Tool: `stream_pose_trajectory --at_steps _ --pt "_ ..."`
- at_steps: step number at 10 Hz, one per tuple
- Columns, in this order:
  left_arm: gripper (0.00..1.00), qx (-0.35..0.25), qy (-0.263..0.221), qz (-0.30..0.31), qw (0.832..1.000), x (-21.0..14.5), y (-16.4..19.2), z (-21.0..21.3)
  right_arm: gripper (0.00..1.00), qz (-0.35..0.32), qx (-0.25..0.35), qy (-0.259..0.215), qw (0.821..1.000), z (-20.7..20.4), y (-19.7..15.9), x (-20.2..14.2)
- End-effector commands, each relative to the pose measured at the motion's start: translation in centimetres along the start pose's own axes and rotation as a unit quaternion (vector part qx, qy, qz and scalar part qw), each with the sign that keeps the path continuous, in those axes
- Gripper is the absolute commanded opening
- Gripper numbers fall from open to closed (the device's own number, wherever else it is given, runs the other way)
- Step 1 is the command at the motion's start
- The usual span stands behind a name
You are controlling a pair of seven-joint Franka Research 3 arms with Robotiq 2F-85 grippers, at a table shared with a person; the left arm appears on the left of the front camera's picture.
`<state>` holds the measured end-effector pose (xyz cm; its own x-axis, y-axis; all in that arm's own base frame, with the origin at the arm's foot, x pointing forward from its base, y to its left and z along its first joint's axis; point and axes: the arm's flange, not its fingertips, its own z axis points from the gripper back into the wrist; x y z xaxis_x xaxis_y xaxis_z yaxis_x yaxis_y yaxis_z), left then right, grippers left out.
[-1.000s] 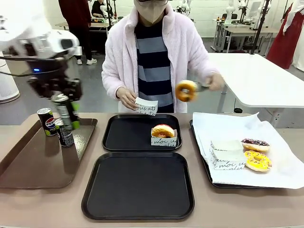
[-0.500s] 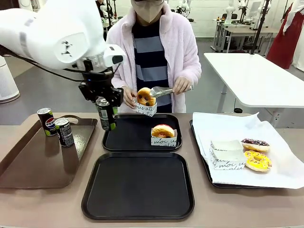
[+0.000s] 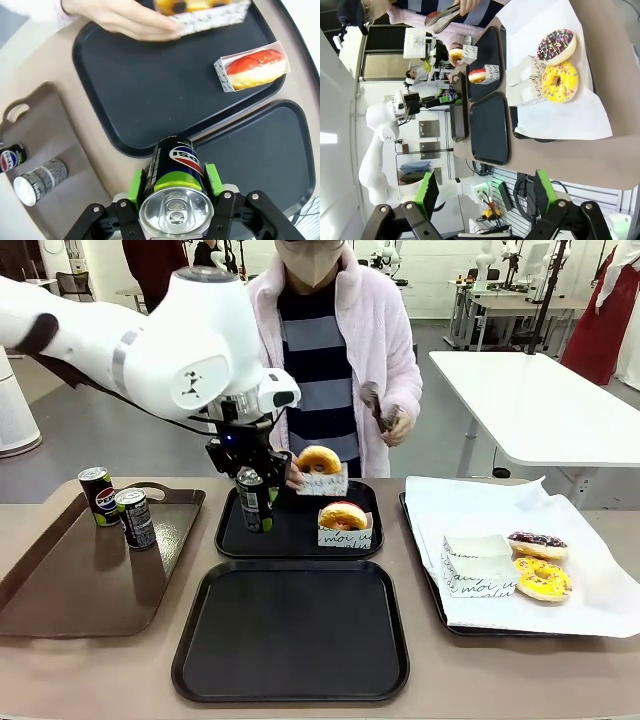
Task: Set up donuts and drinks on trays.
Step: Pick up one Pepsi coke and place it on the Flat Tray.
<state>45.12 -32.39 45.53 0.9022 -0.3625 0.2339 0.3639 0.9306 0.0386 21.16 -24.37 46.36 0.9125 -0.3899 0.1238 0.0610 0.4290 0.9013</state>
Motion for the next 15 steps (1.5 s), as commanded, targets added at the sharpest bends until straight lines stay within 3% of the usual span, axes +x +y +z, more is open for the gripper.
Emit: stream_pose_trajectory --at_steps 1,2,3,5,6,10,13,15 --pt "0.58 -0.006 0.002 0.013 1.000 0.2 0.0 0.6 1.00 0.008 0.011 -0.004 1.000 -0.1 -0.1 0.2" --pt "0.58 0.001 0.060 -0.004 0.998 -3.0 1.5 4.1 1.00 0.008 0.011 -0.004 1.000 -0.1 -0.1 0.2" --pt "0.58 -0.033 0.095 -0.046 0.994 -7.8 4.0 8.1 1.00 0.008 0.011 -0.004 1.000 -0.1 -0.1 0.2" --pt "0.58 -0.090 0.067 -0.069 0.991 -15.6 7.9 12.7 1.00 0.008 0.011 -0.004 1.000 -0.1 -0.1 0.2" --pt "0.58 -0.078 0.065 -0.068 0.993 -16.4 8.2 12.6 1.00 0.008 0.011 -0.004 1.000 -0.1 -0.1 0.2" --pt "0.58 -0.041 0.051 -0.050 0.997 -13.1 6.7 9.9 1.00 0.008 0.011 -0.004 1.000 -0.1 -0.1 0.2" --pt "0.58 0.025 0.011 -0.026 0.999 -5.5 3.2 5.8 1.00 0.008 0.011 -0.004 1.000 -0.1 -0.1 0.2" --pt "0.58 0.025 0.015 0.002 1.000 -1.4 1.9 1.9 1.00 0.008 0.011 -0.004 1.000 -0.1 -0.1 0.2"
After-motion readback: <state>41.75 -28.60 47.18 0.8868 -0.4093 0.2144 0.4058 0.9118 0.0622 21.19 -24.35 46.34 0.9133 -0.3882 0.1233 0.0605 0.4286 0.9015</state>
